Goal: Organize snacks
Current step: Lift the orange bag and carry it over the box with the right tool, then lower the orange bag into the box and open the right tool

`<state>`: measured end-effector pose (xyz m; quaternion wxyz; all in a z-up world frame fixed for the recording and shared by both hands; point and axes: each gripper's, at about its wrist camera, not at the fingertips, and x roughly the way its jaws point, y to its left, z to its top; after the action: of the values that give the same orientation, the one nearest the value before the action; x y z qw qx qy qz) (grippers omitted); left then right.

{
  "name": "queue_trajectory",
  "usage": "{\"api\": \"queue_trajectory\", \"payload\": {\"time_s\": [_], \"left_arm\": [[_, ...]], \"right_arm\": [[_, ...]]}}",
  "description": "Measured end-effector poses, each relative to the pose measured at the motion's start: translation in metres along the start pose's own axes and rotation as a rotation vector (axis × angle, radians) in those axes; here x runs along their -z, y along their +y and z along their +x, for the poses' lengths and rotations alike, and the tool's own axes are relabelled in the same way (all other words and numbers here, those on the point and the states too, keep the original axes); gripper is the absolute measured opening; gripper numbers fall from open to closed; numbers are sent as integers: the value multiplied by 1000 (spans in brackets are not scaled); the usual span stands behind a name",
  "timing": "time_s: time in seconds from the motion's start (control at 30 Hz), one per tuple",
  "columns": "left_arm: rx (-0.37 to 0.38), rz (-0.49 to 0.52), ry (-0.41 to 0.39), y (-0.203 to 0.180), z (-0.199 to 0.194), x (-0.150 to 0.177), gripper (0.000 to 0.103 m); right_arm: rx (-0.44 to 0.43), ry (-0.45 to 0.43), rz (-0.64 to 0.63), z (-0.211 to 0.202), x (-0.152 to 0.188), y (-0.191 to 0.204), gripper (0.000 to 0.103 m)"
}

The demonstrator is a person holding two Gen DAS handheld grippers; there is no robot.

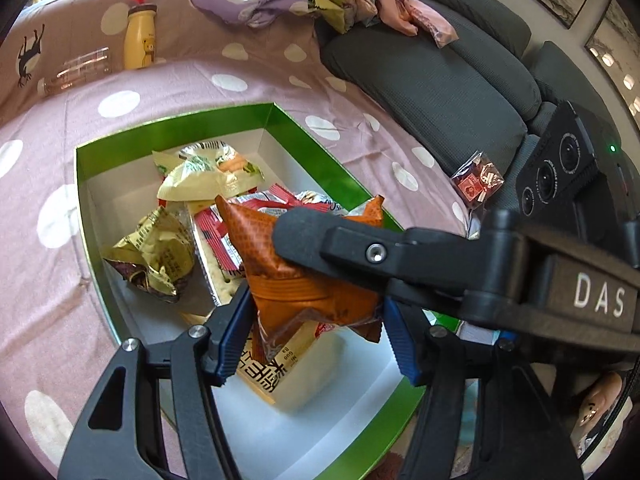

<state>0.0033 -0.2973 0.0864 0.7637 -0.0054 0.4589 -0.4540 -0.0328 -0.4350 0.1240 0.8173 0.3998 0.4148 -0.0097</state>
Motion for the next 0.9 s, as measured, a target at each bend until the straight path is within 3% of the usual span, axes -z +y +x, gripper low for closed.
{"api": "queue_trajectory", "payload": {"time_s": [0.23,0.3,0.37,0.43,0.5,0.9], "left_arm": [[-3,-19,21,-1,8,2,67],[-9,-15,18,-3,6,2,70],[-12,-8,5,-5,1,2,79],[-53,1,-21,-7,-8,2,95],[-88,5,-52,-8,-17,2,102],[-229,20,-172,-10,-71,5,103]], "right_arm": [[57,-3,20,1,0,-7,64],[90,-19,24,-2,0,-7,70],[128,-40,18,-5,1,-7,72],[148,-66,11,-11,0,-5,73],[144,-86,2,-16,1,-2,77],[195,-212,-138,-43,12,41,84]]}}
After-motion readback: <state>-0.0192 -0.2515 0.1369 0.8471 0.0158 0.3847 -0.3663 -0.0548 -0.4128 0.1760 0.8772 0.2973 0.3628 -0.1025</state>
